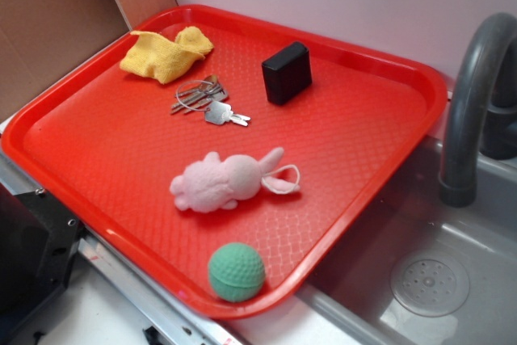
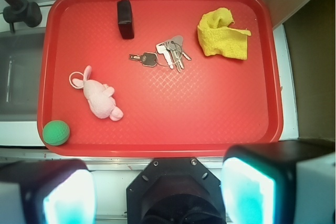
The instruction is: Grab the pink bunny.
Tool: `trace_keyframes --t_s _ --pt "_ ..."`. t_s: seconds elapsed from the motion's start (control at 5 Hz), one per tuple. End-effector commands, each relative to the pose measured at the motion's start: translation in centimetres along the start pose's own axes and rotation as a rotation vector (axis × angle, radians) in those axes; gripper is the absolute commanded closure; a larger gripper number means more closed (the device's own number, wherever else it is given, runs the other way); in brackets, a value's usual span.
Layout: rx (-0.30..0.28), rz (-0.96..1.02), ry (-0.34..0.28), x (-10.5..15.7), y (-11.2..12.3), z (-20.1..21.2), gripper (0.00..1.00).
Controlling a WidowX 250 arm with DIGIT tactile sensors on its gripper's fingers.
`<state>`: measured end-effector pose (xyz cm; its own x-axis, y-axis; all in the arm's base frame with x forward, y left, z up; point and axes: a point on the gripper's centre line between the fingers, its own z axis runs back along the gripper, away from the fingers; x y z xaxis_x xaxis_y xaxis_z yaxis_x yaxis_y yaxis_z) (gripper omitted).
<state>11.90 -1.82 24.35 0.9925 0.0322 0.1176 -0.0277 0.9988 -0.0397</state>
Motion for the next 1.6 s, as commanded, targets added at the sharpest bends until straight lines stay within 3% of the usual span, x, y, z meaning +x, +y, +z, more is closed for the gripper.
trace_keyframes --t_s 0.0,0.2,0.4,0.6,0.8,1.0,1.2,1.4 --pt "0.000 0.000 0.000 0.0 0.0 0.0 0.00" --pt "-0.061 -0.102 -0.055 1.3 -2.3 -1.9 0.00" --pt "-0.082 -0.201 -0.065 2.5 -4.5 -3.6 0.00" --pt "-0.059 -0.259 -0.058 4.0 -7.5 -6.2 0.00" --pt "-0.074 -0.312 0.023 4.6 -9.6 -9.4 0.00" --pt "-0.043 -0.340 0.080 5.0 -10.4 -12.4 0.00" --pt "-0.002 -0.318 0.133 5.1 -9.9 -15.1 0.00" --pt "0.077 -0.314 0.201 5.0 -9.1 -18.1 0.00"
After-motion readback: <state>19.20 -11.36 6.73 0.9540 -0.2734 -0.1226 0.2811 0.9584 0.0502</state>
